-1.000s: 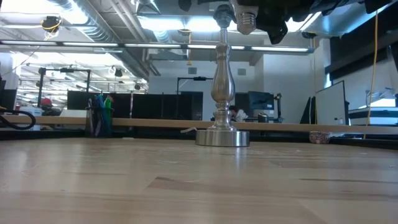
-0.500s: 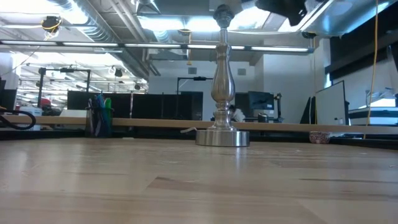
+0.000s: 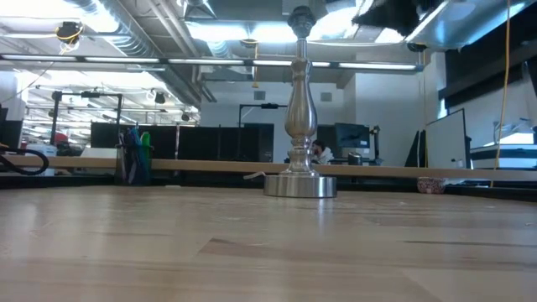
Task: Screw lightbulb
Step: Insert the lightbulb into the lamp
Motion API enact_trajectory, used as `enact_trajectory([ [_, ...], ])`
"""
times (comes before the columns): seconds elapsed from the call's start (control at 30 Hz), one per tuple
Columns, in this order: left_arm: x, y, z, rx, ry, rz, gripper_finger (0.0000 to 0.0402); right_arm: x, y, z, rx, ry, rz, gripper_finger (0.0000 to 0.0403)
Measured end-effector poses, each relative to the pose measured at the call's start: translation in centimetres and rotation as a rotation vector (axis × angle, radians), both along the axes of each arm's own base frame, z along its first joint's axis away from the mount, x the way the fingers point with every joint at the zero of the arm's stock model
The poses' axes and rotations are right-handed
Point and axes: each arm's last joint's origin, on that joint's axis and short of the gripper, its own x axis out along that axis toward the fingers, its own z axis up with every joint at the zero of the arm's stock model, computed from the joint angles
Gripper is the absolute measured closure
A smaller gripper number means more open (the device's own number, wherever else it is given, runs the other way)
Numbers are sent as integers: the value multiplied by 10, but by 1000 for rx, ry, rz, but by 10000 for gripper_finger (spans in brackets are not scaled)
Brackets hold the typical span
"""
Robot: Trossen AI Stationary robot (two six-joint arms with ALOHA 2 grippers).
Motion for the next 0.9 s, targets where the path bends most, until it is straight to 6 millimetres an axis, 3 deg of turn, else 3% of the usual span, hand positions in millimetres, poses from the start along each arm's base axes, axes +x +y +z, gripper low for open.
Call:
enact_trajectory([
  [0.13, -2, 7, 5, 7, 0, 9, 180, 9, -32, -20, -26, 26, -92, 71],
  [0.37, -10, 23, 17, 39, 16, 35, 180, 28, -91, -62, -48, -58, -91, 71],
  [0.6, -13, 44, 26, 34, -3, 95, 180, 59, -118, -79, -57, -134, -2, 80],
  [0.73, -12, 47, 25, 35, 1, 103, 180, 72, -122, -76, -100, -130, 13, 125],
  [0.9, -12, 47, 27, 28, -15, 103, 180, 75, -119, -74, -100, -122, 22, 240],
])
